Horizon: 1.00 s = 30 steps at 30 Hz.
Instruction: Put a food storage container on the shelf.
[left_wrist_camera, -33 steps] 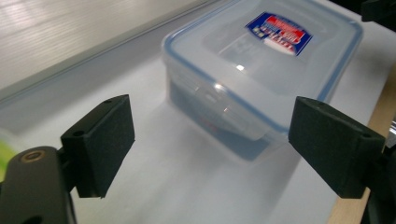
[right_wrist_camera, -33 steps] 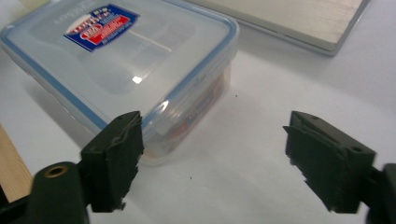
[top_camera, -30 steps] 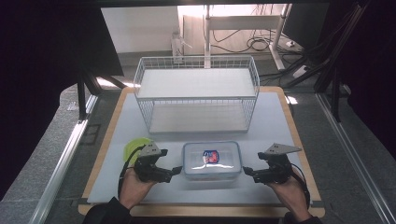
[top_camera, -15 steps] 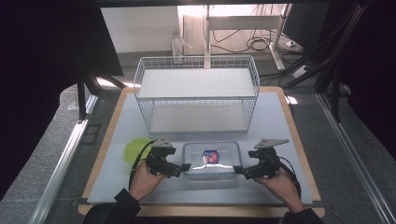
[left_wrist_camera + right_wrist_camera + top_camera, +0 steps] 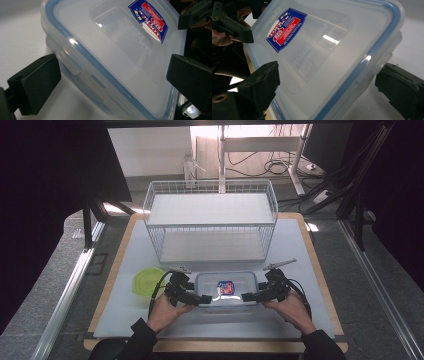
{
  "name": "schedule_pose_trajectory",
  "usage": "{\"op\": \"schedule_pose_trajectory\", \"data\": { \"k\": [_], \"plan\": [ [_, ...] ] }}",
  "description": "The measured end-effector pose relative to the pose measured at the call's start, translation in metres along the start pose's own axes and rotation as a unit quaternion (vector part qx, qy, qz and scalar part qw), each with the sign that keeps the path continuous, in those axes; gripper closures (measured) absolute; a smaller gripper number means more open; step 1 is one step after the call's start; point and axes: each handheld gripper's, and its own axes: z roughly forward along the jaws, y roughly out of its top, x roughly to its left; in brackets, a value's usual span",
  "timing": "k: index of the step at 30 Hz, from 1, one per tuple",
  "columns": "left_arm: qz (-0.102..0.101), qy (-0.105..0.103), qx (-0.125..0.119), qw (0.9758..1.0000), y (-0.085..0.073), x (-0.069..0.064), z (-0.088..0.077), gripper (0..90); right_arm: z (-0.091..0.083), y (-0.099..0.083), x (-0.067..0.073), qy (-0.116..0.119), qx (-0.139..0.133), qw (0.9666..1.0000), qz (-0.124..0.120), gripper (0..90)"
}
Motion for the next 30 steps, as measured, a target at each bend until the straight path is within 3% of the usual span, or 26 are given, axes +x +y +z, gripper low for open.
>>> {"op": "schedule_pose_trajectory", "data": {
  "k": [3, 6, 10, 14, 22, 26, 30],
  "plan": [
    [0.021, 0.013, 0.005, 0.9997, -0.001, -0.007, -0.006, 4.7, -0.005, -0.002, 0.003, -0.005, -0.002, 1.0000, 0.007, 13.0],
    [0.029, 0.019, -0.008, 0.9994, -0.005, -0.011, -0.012, 12.6, -0.010, -0.006, 0.012, -0.020, 0.001, 0.9998, -0.009, 15.9],
    [0.053, 0.037, -0.015, 0.9978, -0.010, -0.022, -0.018, 14.5, -0.015, -0.011, 0.016, -0.023, -0.009, 0.9996, -0.010, 23.6],
    [0.046, 0.030, -0.044, 0.9975, -0.018, -0.023, -0.029, 32.9, -0.028, -0.020, 0.021, -0.022, -0.031, 0.9992, -0.016, 36.7],
    [0.026, 0.013, -0.050, 0.9983, -0.032, -0.029, -0.029, 36.3, -0.040, -0.034, 0.021, -0.001, -0.053, 0.9986, 0.003, 48.9],
    [0.000, -0.016, -0.064, 0.9978, -0.032, -0.019, -0.033, 45.0, -0.042, -0.037, 0.024, -0.002, -0.061, 0.9981, 0.012, 51.3],
    [0.003, -0.005, -0.068, 0.9977, -0.031, -0.022, -0.034, 46.5, -0.042, -0.038, 0.025, -0.005, -0.074, 0.9970, 0.025, 52.4]
  ]
}}
